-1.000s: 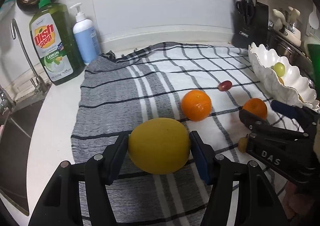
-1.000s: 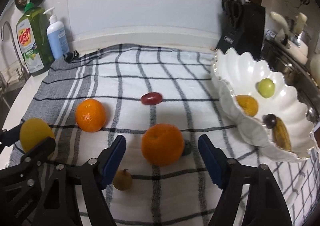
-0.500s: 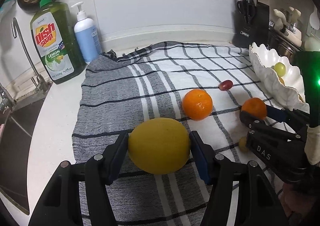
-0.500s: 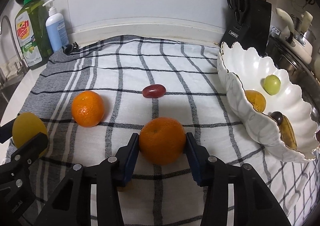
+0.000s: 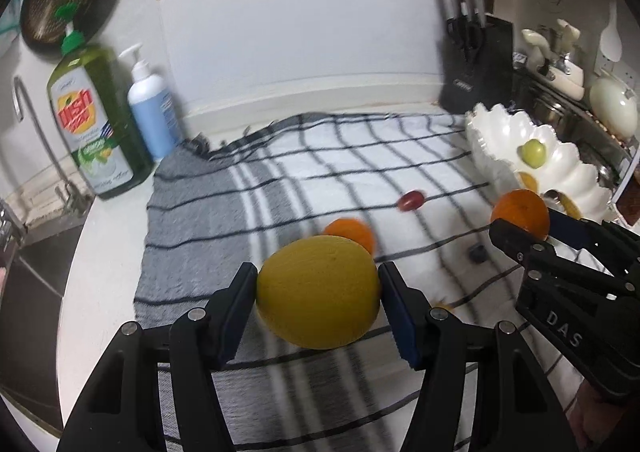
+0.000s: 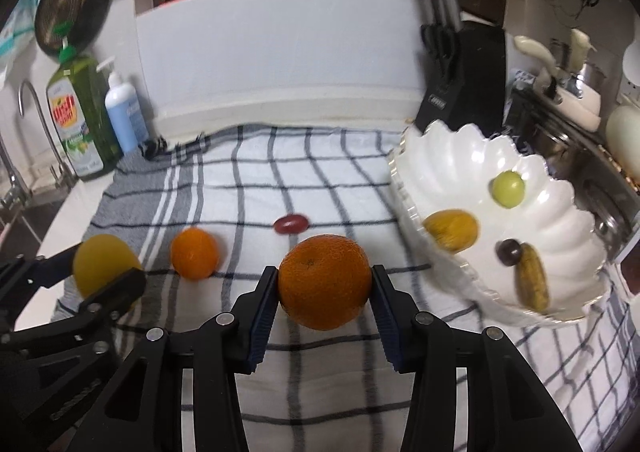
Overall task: Organize fruits
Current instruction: 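Carry the lemon and orange into the white bowl and open both grippers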
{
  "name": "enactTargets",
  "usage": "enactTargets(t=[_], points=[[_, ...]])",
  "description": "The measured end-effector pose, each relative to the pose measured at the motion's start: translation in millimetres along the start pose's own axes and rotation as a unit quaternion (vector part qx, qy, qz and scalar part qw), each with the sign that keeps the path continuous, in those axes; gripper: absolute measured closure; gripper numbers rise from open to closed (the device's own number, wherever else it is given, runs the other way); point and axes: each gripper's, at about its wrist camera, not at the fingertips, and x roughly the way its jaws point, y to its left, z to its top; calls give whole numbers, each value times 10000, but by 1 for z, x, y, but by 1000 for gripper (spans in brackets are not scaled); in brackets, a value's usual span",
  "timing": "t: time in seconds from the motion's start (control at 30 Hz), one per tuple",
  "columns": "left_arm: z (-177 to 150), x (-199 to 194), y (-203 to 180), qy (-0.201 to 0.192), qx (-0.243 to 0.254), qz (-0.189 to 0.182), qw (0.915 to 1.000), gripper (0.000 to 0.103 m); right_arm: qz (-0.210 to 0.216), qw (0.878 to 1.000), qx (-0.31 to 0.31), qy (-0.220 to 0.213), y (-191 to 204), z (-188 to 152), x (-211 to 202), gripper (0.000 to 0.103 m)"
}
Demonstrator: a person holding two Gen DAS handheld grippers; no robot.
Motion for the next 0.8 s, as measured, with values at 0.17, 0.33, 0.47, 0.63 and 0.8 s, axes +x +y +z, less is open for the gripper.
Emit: enactTargets(t=[0.17, 0.33, 0.47, 0.63, 0.8], points=[[18, -5, -30, -109, 166, -223, 9996, 42, -99, 9997, 158, -131, -26, 13, -16, 56], [39, -6, -66, -206, 373, -455, 9981, 42, -305, 9985, 391, -229, -63, 22, -30, 56], [54, -3, -96, -246, 556, -655, 9960, 42, -468, 9968, 603, -243, -96, 28, -36, 56], [72, 5, -135, -260, 778, -885, 9927, 42, -705, 9938, 813, -262, -137, 31, -38, 56], [89, 18, -170, -242, 979, -1086, 9890, 42, -886, 9909, 991, -190, -173, 34, -31, 56]])
